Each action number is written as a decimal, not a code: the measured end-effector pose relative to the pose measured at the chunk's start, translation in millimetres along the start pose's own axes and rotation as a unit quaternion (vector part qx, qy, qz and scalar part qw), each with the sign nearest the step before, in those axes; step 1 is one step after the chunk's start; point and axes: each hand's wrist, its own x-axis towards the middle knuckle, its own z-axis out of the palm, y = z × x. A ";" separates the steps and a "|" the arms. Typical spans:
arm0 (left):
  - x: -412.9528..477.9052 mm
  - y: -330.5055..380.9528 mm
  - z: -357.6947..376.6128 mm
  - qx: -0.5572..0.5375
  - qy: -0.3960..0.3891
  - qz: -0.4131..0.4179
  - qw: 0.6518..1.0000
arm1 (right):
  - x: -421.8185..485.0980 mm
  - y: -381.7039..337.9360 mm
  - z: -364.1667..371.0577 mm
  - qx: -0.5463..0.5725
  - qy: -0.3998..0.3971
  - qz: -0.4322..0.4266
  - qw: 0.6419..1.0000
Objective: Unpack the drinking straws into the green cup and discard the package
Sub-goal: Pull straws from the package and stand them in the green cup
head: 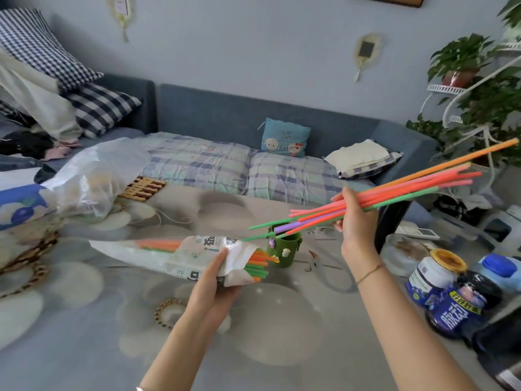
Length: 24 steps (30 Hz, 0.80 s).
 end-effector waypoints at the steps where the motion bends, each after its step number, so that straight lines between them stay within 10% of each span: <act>1: -5.8 -1.6 5.2 -0.005 -0.014 -0.007 1.000 | -5.5 1.5 -2.3 0.017 0.007 0.014 1.000; 14: -26.6 0.1 15.0 0.036 0.024 0.012 0.999 | -45.3 1.2 -27.8 0.058 -0.005 0.047 0.997; 24: -1.7 21.2 9.6 0.012 0.049 0.035 0.998 | 21.4 -8.3 -15.3 -0.152 -0.026 -0.115 0.981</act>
